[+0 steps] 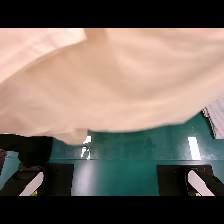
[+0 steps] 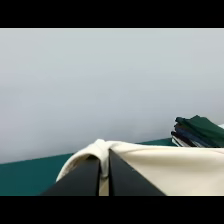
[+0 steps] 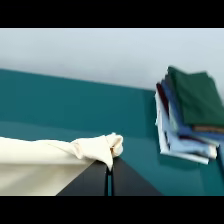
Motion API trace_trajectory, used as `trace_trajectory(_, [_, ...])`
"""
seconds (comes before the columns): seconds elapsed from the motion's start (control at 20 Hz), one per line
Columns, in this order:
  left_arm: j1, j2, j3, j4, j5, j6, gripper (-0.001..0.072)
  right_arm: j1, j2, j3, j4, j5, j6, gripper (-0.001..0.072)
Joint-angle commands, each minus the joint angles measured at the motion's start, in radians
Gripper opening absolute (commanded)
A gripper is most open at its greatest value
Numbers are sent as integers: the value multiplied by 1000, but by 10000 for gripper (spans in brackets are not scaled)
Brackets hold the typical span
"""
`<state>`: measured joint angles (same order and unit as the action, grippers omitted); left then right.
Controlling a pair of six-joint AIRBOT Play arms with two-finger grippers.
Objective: Fold the shirts.
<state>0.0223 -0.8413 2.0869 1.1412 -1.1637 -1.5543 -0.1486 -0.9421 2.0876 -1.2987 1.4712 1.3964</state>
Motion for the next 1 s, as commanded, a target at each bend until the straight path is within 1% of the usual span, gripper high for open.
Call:
trace_trajectory(0.0, [1,-68,-159,2,-48,-11,28,5,-85,-108,-11,53,10,16])
trace_trajectory(0.1, [1,-165,-254,1,-108,-9,28,39,-190,-180,-13,85,0,16])
trace_trajectory(0.2, [1,-296,-339,1,-143,-5,28,76,-315,-245,-14,81,-13,16])
trace_trajectory(0.3, [1,-443,-398,1,-148,26,28,95,-465,-283,-14,86,-12,16])
trace_trajectory(0.45, [1,-675,-410,-2,-150,28,28,95,-692,-282,-11,104,-6,16])
trace_trajectory(0.5, [1,-743,-410,-11,-116,31,28,95,-753,-263,-12,97,-6,16])
trace_trajectory(0.55, [1,-795,-410,-34,-54,58,29,95,-814,-229,-11,69,-6,15])
trace_trajectory(0.6, [1,-838,-410,-66,25,111,28,95,-866,-185,-10,29,-5,15])
trace_trajectory(0.7, [1,-890,-395,-100,163,121,28,96,-953,-76,-1,-23,16,16])
trace_trajectory(0.75, [1,-902,-384,-103,206,121,28,103,-984,-23,0,-26,25,16])
trace_trajectory(0.85, [1,-907,-376,-100,256,122,29,118,-988,-2,-6,-59,24,16])
trace_trajectory(0.95, [1,-904,-352,-87,211,123,29,129,-936,-78,-9,-127,24,16])
